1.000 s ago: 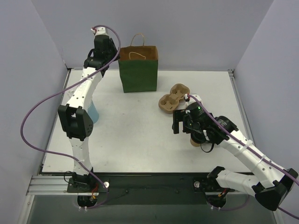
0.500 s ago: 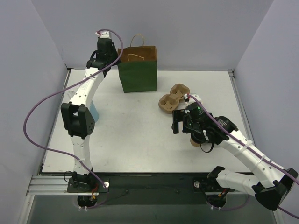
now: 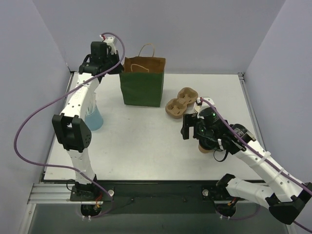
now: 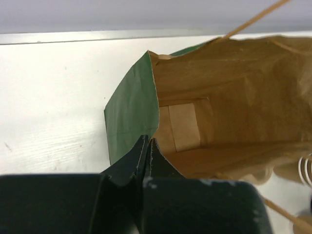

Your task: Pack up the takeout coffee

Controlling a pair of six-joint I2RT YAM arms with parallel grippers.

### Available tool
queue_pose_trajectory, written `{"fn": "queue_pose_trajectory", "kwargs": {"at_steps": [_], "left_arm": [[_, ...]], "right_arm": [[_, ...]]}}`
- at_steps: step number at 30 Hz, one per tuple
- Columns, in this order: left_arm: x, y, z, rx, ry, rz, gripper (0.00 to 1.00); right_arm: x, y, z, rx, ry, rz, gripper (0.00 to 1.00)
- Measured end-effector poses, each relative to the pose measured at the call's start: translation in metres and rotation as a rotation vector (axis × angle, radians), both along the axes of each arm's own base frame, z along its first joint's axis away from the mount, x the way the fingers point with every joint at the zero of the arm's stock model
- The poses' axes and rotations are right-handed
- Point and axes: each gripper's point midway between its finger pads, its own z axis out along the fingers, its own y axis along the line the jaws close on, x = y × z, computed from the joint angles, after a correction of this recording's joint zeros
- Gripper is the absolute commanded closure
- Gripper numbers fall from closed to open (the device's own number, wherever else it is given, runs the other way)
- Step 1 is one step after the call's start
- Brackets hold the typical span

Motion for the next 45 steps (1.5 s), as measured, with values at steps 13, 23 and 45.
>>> {"fn": "queue_pose_trajectory", "kwargs": {"at_steps": [13,23,45], "left_arm": [[-0.113,-0.006,0.021,-0.036,-0.004,-0.356,1.00],[-0.151,-0.018,-0.010,-0.097,0.097,-0.471,0.77],[-0.197,0.027,0.078,-0.089,-0.206,-0.153,0.03]], "right_arm": [[-0.002,-0.007,0.044,0.074,-0.115,-0.014,0.13],[-0.001,-0.009,0.048,0.074,-0.123,-0.020,0.13],[0.108,-0.023,0.064,0.057,-0.113,-0.475,0.23]]}}
